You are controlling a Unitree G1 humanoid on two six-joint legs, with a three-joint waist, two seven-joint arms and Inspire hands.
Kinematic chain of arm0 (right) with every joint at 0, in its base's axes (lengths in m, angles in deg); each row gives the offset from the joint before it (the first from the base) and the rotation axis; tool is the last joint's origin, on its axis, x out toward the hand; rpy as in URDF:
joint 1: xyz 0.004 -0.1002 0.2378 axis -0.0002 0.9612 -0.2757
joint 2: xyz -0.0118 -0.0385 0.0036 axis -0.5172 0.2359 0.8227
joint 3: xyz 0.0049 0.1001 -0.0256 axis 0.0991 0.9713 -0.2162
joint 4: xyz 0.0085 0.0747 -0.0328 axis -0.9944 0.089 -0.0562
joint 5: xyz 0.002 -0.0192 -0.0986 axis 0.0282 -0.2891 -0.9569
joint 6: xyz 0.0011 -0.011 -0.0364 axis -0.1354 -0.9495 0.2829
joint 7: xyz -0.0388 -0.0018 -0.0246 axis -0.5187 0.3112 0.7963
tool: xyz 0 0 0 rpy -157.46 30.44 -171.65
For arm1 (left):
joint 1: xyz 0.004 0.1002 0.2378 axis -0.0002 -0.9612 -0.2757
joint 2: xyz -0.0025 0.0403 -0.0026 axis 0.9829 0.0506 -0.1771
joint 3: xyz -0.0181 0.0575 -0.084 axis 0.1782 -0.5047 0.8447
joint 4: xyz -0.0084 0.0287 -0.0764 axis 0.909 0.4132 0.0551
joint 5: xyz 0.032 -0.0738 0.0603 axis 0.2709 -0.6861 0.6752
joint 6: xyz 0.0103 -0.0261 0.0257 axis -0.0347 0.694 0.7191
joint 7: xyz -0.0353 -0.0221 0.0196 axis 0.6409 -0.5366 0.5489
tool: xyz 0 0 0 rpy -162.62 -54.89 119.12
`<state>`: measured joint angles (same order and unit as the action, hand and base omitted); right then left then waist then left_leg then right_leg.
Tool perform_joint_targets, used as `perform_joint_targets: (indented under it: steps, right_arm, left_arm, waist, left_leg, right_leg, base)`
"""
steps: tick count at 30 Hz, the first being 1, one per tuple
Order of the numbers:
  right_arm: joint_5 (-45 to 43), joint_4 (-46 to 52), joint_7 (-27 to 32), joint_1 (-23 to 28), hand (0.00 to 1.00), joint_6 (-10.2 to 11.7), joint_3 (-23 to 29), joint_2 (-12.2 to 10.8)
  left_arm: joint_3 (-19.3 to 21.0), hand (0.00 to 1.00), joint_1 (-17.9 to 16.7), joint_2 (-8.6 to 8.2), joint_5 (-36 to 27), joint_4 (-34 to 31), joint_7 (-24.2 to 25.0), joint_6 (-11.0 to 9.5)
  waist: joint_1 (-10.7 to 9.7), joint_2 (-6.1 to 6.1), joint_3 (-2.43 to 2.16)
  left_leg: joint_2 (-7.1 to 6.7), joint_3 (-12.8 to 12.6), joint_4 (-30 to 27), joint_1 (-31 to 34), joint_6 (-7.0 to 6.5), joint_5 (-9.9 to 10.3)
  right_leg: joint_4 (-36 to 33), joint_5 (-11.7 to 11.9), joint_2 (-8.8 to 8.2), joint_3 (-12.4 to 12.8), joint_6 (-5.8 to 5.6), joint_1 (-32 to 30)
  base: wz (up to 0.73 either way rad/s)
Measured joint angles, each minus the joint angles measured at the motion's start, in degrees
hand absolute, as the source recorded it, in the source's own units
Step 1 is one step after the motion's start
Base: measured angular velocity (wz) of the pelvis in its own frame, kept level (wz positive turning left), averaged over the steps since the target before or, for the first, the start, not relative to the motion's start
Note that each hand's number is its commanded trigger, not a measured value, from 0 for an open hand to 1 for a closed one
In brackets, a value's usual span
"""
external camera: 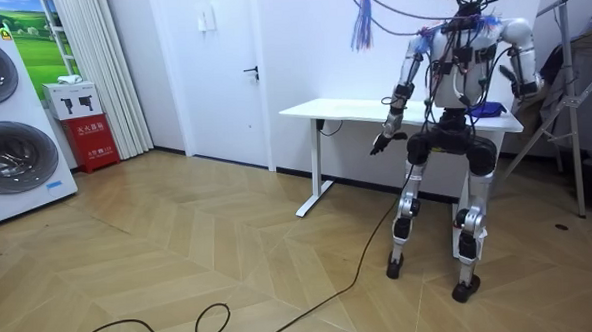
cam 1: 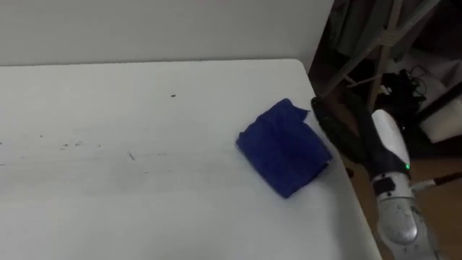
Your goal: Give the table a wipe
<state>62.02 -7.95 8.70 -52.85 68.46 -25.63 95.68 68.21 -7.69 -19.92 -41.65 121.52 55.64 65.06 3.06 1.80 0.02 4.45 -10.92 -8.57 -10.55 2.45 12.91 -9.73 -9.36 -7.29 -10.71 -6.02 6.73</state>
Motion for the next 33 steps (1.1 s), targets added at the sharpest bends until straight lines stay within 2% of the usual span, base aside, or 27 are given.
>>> perform_joint_targets:
  steps: [5, 7, 10, 12, 14, 16, 17, 19, 22, 26, 29, 31, 32, 33]
  right_arm:
    - [5.8, 2.4, 1.7, 0.0, 0.00, 0.4, 8.1, 1.3]
    - [8.2, 2.4, 3.4, 0.0, 0.00, 0.3, 10.2, 1.5]
    - [7.9, -0.2, 5.9, 0.1, 0.00, 0.4, 14.0, 2.2]
    - [7.8, -5.5, 8.2, 0.2, 0.00, 0.3, 16.7, 3.0]
    - [8.5, -10.4, 9.4, 0.6, 0.00, 0.1, 18.2, 3.4]
    - [10.1, -15.3, 10.2, 2.7, 0.00, -0.9, 18.6, 4.0]
    - [10.7, -18.4, 10.2, 4.3, 0.00, -1.9, 18.6, 4.0]
    - [11.8, -25.7, 9.7, 7.0, 0.00, -3.7, 18.8, 4.0]
    - [14.8, -36.5, 8.1, 8.1, 0.00, -5.5, 18.7, 3.8]
    - [15.5, -51.4, 2.8, 11.7, 0.00, -9.1, 13.7, 2.9]
    - [15.8, -58.9, -1.0, 11.9, 0.00, -11.9, 8.4, -0.2]
    - [16.5, -61.5, -3.3, 11.7, 0.00, -12.6, 5.3, -1.8]
    - [16.5, -62.1, -4.3, 11.6, 0.00, -13.2, 3.2, -3.0]
    - [16.3, -62.9, -5.1, 11.3, 0.00, -13.6, 1.9, -4.0]
  left_arm:
    - [2.1, 0.00, -1.6, 0.18, -0.3, -0.1, 0.0, 0.0]
    - [2.4, 0.00, -2.1, 0.19, -0.5, -0.2, 0.0, 0.0]
    - [3.0, 0.00, -2.7, 0.05, -0.1, -1.4, 0.1, -0.1]
    - [4.4, 0.00, -2.7, 0.06, -0.2, -1.1, 0.1, -0.1]
    - [5.4, 0.00, -3.3, 0.06, -0.2, -1.1, 0.3, 0.0]
    - [6.0, 0.00, -3.2, 0.16, -0.2, -1.0, 0.3, 0.3]
    - [6.6, 0.00, -3.3, 0.14, -0.2, -0.5, 0.4, 0.6]
    - [8.6, 0.00, -4.0, -0.09, -0.1, -0.1, 1.0, 1.8]
    - [10.1, 0.00, -4.9, 0.05, -0.1, 0.8, 1.1, 3.0]
    - [9.7, 0.00, -4.8, -0.66, -0.1, 2.9, 1.9, 4.1]
    - [9.0, 0.00, -4.0, -0.80, -0.2, 4.5, 2.2, 4.6]
    - [7.1, 0.00, -3.6, -1.21, -0.1, 6.1, 2.0, 5.1]
    - [5.2, 0.00, -3.4, -1.46, -0.2, 6.5, 1.9, 5.4]
    - [4.0, 0.00, -2.8, -1.89, -0.2, 7.7, 1.6, 5.5]
  waist:
    - [-2.6, 1.07, -0.30]
    - [-2.7, 1.41, -0.20]
    - [-4.0, 1.58, -0.03]
    - [-4.4, 1.84, -0.06]
    - [-4.5, 1.96, -0.09]
    - [-4.9, 2.53, -0.36]
    - [-5.0, 2.58, -0.36]
    - [-5.5, 2.87, -0.49]
    - [-5.7, 2.87, -0.68]
    - [-5.2, 2.29, -0.63]
    - [-4.6, 1.98, -0.44]
    - [-4.4, 1.42, -0.51]
    - [-4.5, 0.84, -0.39]
    - [-4.3, 0.16, -0.52]
  left_leg:
    - [-0.04, -0.1, 0.1, -0.2, 0.00, 0.0]
    - [-0.03, -0.1, 0.1, -0.6, 0.00, 0.0]
    - [0.01, -0.2, 0.3, -0.9, 0.00, 0.0]
    - [0.09, -1.7, 0.3, -1.4, 0.00, 0.0]
    - [0.10, -1.8, 0.3, -1.4, 0.00, 0.0]
    - [0.12, -2.2, 0.3, -1.4, 0.00, 0.0]
    - [0.18, -2.5, 0.3, -1.3, 0.00, 0.0]
    - [0.18, -2.3, 0.3, -1.0, 0.00, 0.0]
    - [0.19, -2.1, 0.3, -1.2, 0.02, 0.0]
    - [0.27, -1.8, 1.4, -2.2, 0.42, 0.4]
    - [0.51, -1.5, 1.1, -2.2, 0.46, 0.8]
    - [0.62, -1.6, 0.8, -2.3, 0.50, 0.9]
    - [0.64, -1.4, 0.8, -2.3, 0.54, 0.9]
    - [0.74, -1.2, 0.7, -2.2, 0.77, 1.0]
  right_leg:
    - [-0.1, 0.0, 0.02, 0.3, 0.00, -0.1]
    - [-0.1, 0.0, 0.11, 0.9, 0.00, -0.1]
    - [-0.1, 0.0, 0.28, 1.5, 0.01, 0.1]
    - [-0.1, 0.0, 0.31, 2.0, 0.06, 0.1]
    - [-0.1, 0.1, 0.31, 2.1, 0.12, 0.0]
    - [-0.2, 0.1, 0.32, 2.2, 0.13, 0.0]
    - [-0.2, 0.1, 0.34, 2.2, 0.13, 0.0]
    - [-0.4, 0.1, 0.33, 2.2, 0.13, -0.3]
    - [-0.5, 0.1, 0.32, 1.9, 0.13, -0.1]
    - [-1.1, 0.1, 0.47, 1.8, 0.12, 0.2]
    - [-1.7, 0.3, 0.70, 2.0, 0.34, 0.1]
    - [-2.0, 0.3, 0.80, 2.2, 0.44, 0.1]
    - [-2.0, 0.4, 0.85, 2.2, 0.55, 0.2]
    - [-2.0, 0.4, 0.95, 2.1, 0.60, 0.2]
  base:
    - [-0.07]
    - [-0.18]
    - [-0.10]
    - [-0.10]
    - [-0.09]
    - [0.00]
    - [0.00]
    - [0.02]
    - [0.04]
    - [0.00]
    - [-0.03]
    - [-0.04]
    - [0.00]
    - [0.00]
